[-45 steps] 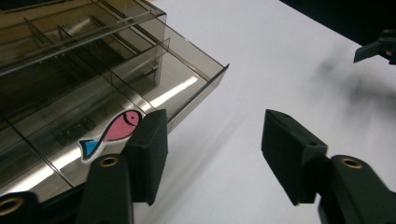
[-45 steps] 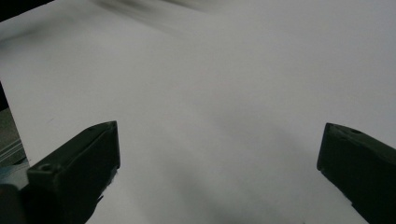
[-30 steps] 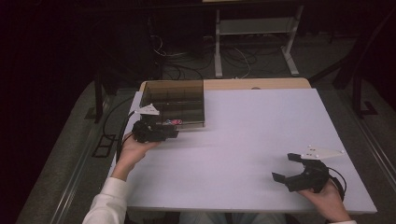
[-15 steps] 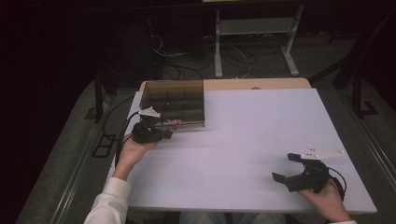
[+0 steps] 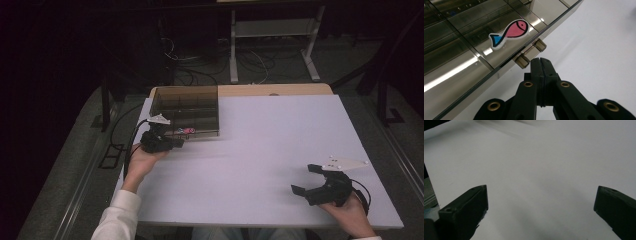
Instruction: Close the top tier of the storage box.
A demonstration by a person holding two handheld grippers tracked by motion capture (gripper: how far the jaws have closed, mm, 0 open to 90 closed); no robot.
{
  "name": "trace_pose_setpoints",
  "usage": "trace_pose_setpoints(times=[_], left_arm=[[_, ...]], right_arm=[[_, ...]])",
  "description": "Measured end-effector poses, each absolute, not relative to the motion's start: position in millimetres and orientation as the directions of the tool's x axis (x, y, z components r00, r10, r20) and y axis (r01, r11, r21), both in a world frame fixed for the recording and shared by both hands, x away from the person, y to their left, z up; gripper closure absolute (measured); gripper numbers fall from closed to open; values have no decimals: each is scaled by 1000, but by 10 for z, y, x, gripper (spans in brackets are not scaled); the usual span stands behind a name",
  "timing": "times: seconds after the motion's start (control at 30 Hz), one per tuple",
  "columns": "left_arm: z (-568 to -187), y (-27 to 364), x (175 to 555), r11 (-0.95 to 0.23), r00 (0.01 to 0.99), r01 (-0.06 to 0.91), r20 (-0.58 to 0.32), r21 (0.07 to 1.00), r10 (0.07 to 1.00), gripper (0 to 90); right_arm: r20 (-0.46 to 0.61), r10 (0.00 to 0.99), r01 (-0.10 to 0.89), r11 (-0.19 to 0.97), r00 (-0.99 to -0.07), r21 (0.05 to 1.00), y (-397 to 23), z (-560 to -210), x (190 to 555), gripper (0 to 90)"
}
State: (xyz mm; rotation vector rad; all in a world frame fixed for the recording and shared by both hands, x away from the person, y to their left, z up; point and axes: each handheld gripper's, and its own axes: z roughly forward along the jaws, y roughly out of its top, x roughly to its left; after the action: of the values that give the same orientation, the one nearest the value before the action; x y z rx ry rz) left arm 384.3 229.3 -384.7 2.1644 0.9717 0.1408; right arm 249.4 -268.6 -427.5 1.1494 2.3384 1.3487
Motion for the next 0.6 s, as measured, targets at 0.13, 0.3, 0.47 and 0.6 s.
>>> trace_pose_setpoints(times=[0.13,0.3,0.47,0.6], left_arm=[[-3855,2282,3847,-435,698,613,-193,660,690,891],[-3866,2280,3872,-426,681,624,-189,655,708,891],[-3873,2278,3882,-423,679,627,-193,654,708,891],[-3872,2276,3897,-417,673,629,-192,656,714,891]], right_arm=[[192,713,522,277,-675,807,-2688,-4274,2494,0],[191,713,522,277,-675,807,-2687,-4273,2493,0],[191,713,522,277,-674,807,-2692,-4274,2497,0],[191,712,522,280,-676,806,-2683,-4276,2497,0]])
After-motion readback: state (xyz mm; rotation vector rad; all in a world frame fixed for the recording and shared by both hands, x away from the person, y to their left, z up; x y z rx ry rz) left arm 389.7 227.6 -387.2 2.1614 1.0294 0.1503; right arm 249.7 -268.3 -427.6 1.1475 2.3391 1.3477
